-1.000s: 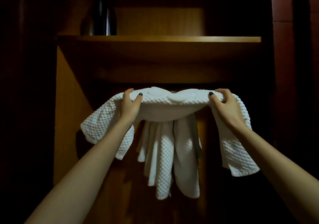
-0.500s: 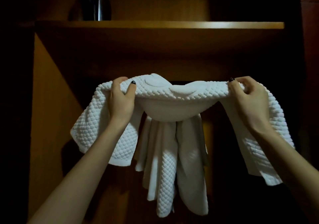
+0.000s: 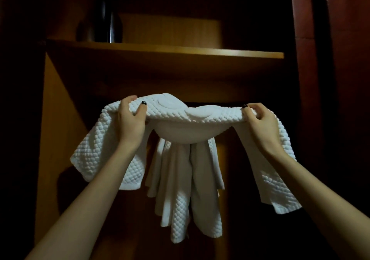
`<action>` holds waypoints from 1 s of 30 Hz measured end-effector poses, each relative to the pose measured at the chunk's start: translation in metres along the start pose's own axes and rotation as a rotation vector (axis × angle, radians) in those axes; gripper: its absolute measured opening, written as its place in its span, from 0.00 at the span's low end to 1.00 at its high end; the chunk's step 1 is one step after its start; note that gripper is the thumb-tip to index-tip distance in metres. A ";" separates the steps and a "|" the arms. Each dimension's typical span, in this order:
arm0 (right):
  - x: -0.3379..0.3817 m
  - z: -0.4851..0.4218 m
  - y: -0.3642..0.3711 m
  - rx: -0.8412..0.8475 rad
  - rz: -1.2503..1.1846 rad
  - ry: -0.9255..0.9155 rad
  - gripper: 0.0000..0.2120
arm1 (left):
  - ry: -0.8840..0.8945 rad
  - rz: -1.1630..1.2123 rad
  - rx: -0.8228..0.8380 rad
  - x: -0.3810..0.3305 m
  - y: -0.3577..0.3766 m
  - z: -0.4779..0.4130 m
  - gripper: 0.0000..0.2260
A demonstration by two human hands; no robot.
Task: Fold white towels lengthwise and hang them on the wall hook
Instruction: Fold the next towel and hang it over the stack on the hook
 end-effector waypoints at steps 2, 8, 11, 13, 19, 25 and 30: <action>0.010 -0.010 -0.007 -0.011 -0.027 -0.003 0.11 | 0.025 0.004 -0.045 -0.017 -0.005 -0.004 0.15; 0.033 -0.036 -0.010 -0.078 -0.080 -0.025 0.07 | -0.003 0.101 -0.071 -0.031 0.001 -0.021 0.10; 0.032 -0.046 0.000 -0.091 -0.075 -0.027 0.06 | -0.097 0.107 -0.052 -0.013 0.018 -0.028 0.10; 0.020 -0.048 0.015 -0.052 -0.048 0.006 0.10 | -0.195 0.113 -0.048 0.005 0.030 -0.031 0.13; -0.051 -0.022 0.054 0.052 -0.001 0.128 0.08 | -0.273 0.058 -0.026 0.063 0.048 -0.001 0.15; -0.127 0.064 0.078 0.274 -0.024 0.330 0.11 | -0.340 -0.002 0.004 0.123 0.033 0.073 0.14; -0.119 0.082 0.077 0.495 0.007 0.456 0.19 | -0.400 -0.047 0.266 0.121 0.040 0.093 0.16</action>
Point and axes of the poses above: each hand's wrist, its own z-axis away from the middle knuckle, its own y-axis out of the palm, x = y × z, the point moved 10 cm from there along -z, towards the middle knuckle, and after that the axes turned 11 degrees about -x, right-handed, at the moved point
